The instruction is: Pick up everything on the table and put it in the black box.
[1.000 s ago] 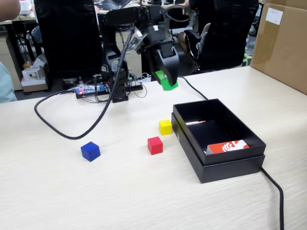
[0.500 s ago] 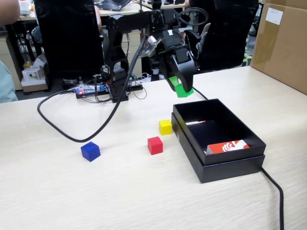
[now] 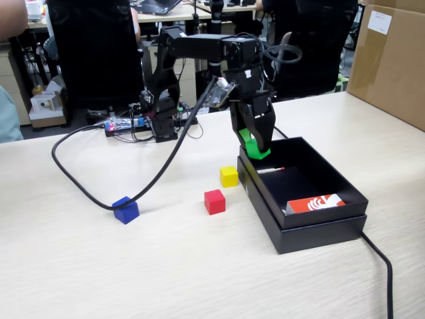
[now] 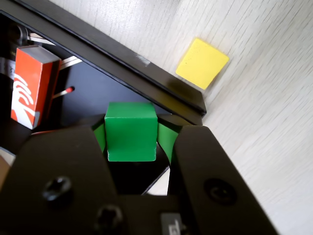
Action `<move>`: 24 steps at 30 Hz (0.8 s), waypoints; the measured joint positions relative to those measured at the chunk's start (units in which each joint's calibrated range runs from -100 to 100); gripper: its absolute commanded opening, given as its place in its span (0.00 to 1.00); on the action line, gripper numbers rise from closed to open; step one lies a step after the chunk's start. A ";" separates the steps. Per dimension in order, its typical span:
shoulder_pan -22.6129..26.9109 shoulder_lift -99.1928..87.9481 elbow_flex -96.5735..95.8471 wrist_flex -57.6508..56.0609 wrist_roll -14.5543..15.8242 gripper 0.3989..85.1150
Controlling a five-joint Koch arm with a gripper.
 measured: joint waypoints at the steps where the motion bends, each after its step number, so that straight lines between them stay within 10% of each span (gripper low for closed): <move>1: 0.00 0.00 0.00 -0.08 0.05 0.09; 24: 0.15 -1.81 -3.74 0.39 0.44 0.32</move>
